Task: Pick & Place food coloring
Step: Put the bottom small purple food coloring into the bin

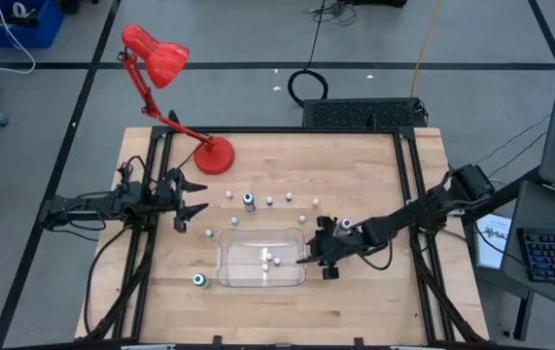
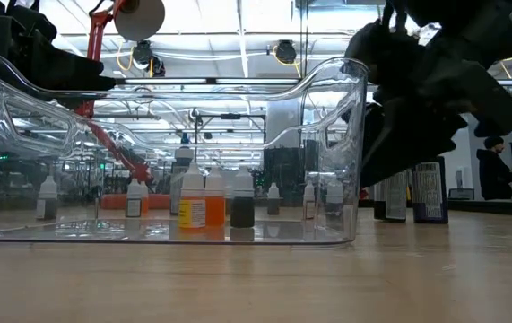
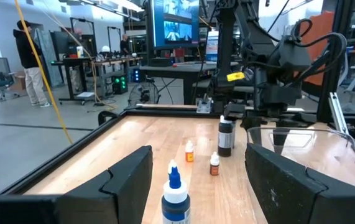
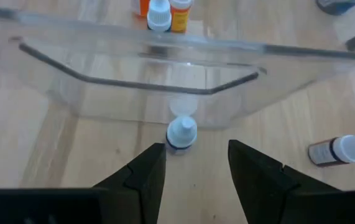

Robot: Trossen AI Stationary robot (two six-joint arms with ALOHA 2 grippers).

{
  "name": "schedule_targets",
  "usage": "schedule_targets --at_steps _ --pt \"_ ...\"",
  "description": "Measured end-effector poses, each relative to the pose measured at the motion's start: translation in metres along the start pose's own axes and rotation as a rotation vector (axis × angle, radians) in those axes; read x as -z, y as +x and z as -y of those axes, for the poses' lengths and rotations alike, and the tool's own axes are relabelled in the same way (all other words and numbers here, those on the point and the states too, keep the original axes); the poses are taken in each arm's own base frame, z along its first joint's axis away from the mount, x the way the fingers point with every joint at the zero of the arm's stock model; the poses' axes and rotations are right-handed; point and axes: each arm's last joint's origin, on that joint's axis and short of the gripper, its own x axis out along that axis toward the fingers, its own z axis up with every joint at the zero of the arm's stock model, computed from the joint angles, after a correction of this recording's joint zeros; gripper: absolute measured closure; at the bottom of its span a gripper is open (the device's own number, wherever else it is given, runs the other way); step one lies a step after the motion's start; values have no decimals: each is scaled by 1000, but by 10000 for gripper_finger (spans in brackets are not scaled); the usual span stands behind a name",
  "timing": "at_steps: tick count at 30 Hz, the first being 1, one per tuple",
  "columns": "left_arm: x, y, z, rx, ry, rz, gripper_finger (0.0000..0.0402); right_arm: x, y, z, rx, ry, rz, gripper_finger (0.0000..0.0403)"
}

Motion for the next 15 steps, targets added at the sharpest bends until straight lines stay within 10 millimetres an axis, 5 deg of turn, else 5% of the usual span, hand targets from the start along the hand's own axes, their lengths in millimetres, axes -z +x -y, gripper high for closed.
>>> schedule_targets --at_steps 15 --pt "0 0 0 0 0 1 144 3 14 -4 -33 10 16 241"
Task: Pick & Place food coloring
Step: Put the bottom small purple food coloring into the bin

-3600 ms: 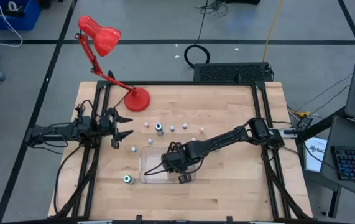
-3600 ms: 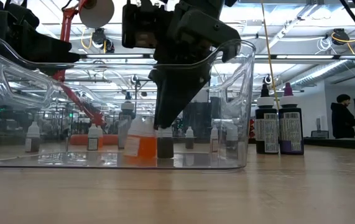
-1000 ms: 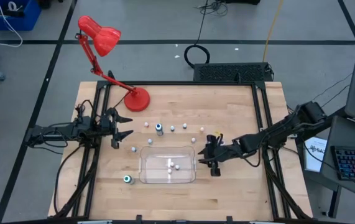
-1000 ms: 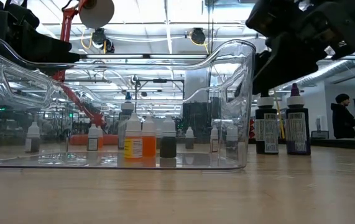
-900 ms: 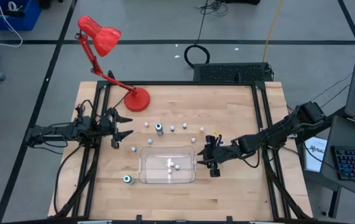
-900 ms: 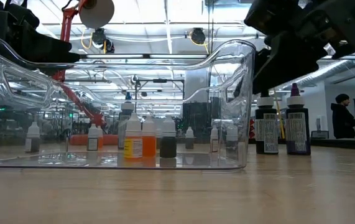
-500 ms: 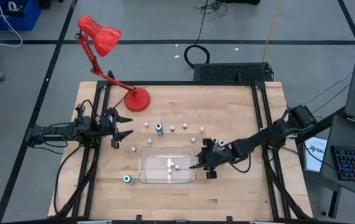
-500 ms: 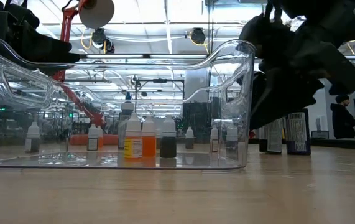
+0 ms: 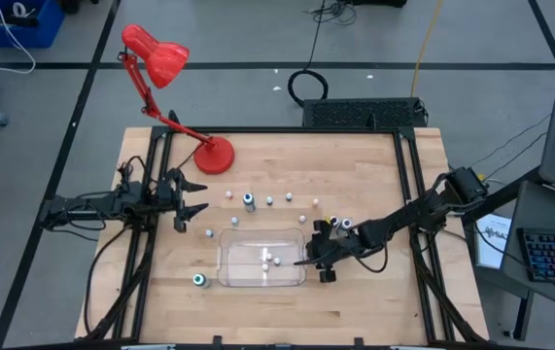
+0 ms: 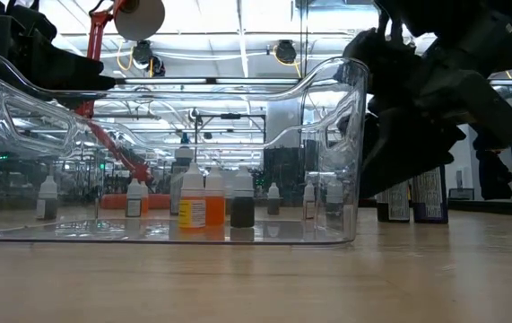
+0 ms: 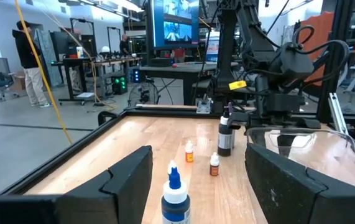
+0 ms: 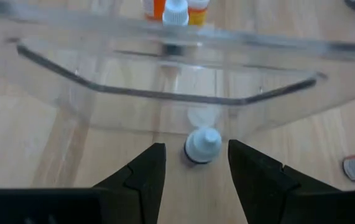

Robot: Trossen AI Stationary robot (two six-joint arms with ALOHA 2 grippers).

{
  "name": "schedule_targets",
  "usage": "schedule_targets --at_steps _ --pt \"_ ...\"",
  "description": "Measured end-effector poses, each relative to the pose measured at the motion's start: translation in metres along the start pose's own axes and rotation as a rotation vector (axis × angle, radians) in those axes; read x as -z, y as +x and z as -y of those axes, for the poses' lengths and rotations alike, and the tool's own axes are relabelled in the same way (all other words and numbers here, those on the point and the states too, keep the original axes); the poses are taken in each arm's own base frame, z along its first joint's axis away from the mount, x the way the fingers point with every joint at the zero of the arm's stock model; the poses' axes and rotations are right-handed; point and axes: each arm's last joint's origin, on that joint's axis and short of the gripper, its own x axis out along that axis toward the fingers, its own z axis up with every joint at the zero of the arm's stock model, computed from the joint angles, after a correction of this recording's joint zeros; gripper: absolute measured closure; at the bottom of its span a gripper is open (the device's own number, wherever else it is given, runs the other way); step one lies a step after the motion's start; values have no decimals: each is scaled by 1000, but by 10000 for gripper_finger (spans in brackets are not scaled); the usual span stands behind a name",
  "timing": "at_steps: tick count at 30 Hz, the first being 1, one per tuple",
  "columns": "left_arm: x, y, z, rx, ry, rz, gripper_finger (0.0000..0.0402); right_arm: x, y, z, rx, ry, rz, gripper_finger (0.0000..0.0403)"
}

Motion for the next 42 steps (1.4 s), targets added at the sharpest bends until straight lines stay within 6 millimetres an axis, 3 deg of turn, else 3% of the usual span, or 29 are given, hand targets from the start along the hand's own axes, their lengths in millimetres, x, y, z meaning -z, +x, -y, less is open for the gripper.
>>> schedule_targets --at_steps 19,33,42 --pt "0 0 0 0 0 -1 144 -3 2 8 16 22 16 241" --pt "0 0 0 -1 0 0 144 -3 2 8 13 19 16 286" --pt "0 0 0 -1 0 -1 144 -3 2 8 13 16 16 280"
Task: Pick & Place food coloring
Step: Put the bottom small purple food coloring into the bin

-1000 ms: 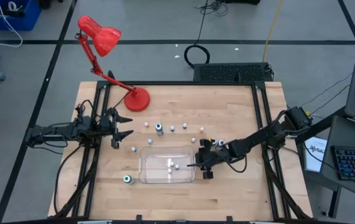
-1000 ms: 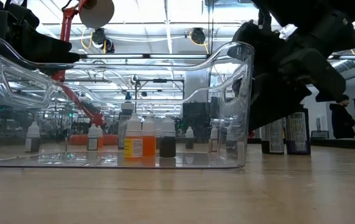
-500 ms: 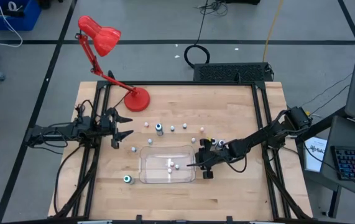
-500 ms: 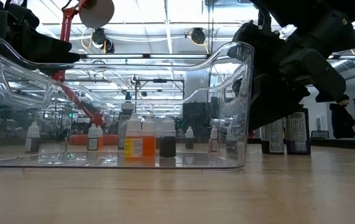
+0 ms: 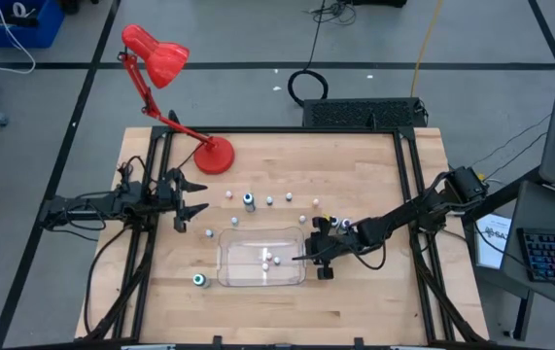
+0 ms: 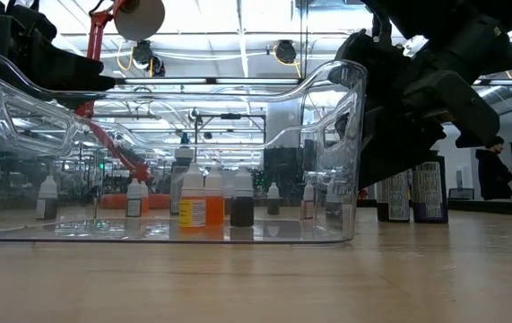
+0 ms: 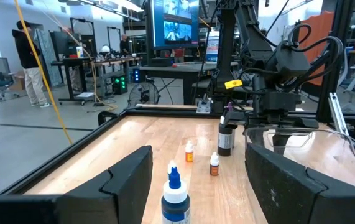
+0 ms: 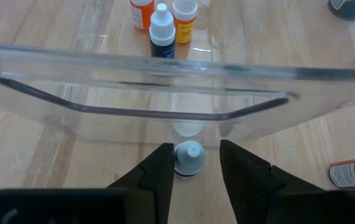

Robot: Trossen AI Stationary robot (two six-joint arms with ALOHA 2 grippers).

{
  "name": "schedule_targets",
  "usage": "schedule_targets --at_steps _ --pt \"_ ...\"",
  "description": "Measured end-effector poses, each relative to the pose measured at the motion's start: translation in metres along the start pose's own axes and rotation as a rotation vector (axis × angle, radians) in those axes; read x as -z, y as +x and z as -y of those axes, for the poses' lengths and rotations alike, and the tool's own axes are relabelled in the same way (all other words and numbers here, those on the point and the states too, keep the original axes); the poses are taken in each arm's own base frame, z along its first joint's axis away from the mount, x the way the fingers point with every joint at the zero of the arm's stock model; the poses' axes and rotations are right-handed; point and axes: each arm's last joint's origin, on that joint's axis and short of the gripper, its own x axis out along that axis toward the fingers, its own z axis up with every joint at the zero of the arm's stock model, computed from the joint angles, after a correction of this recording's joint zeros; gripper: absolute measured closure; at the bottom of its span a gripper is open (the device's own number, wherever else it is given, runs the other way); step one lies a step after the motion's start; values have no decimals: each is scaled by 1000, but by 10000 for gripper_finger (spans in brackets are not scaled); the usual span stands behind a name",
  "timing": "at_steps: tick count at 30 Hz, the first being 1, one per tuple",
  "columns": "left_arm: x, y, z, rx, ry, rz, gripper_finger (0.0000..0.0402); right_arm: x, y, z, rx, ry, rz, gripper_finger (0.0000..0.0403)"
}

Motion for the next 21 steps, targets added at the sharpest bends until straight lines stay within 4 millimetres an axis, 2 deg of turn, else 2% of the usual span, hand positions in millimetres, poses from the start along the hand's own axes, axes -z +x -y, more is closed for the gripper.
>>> schedule_targets --at_steps 4,10,21 --pt "0 0 0 0 0 0 144 0 0 0 -5 0 -1 296" --pt "0 0 0 0 0 0 144 0 0 -1 -26 -11 -1 368" --pt "0 0 0 0 0 0 144 -1 -2 -1 -28 -22 -3 370"
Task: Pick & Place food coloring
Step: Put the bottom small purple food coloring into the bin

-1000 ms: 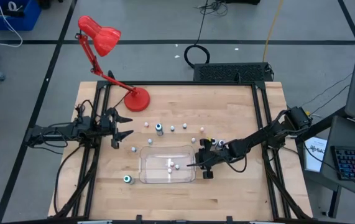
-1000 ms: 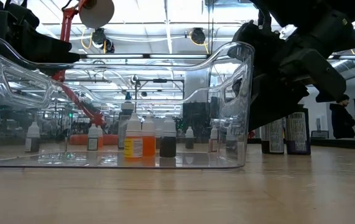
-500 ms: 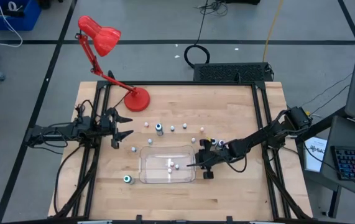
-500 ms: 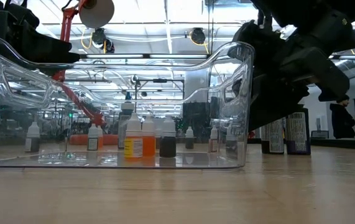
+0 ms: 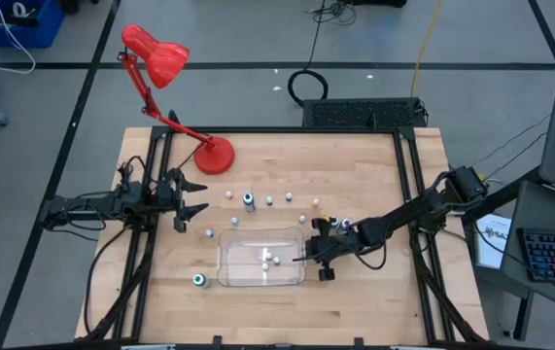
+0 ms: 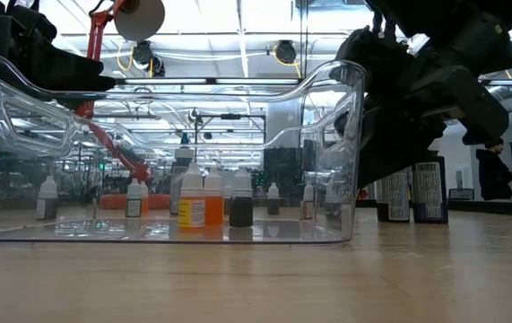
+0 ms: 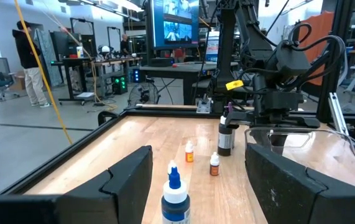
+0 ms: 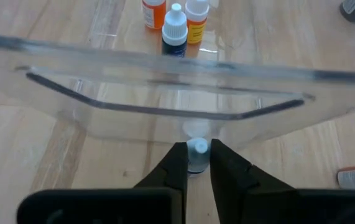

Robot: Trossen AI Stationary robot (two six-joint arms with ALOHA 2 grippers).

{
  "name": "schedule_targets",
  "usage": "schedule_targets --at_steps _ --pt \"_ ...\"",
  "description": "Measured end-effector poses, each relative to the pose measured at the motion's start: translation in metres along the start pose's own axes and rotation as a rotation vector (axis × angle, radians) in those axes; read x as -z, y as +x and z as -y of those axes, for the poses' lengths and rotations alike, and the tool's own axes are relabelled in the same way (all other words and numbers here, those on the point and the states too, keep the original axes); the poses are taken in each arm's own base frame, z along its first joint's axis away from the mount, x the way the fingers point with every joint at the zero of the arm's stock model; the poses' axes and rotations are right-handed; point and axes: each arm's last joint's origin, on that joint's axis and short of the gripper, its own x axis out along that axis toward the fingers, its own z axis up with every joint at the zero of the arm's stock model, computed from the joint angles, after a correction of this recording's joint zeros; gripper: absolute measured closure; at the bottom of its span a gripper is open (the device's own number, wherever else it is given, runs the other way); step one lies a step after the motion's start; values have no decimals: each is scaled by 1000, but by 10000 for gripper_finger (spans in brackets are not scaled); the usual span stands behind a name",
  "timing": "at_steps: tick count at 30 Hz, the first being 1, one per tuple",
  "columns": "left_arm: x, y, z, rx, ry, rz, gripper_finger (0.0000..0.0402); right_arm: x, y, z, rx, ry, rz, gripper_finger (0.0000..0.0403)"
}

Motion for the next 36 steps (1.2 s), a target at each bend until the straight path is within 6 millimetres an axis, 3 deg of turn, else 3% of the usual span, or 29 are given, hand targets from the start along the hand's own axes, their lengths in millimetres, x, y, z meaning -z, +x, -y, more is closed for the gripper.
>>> schedule_targets --at_steps 6,17,20,24,29,36 --pt "0 0 0 0 0 0 144 -7 -19 -1 -6 2 12 370" --pt "0 0 0 0 0 0 144 -24 -82 -1 120 24 31 370" --pt "0 0 0 0 0 -1 144 -42 -97 -2 160 13 28 370" --pt "0 0 0 0 0 0 144 -81 -108 -7 151 -47 67 370" --pt "0 0 0 0 0 1 144 -126 -98 -17 128 -171 41 370" --pt "0 0 0 0 0 1 144 -180 -49 -19 -55 -291 36 370"
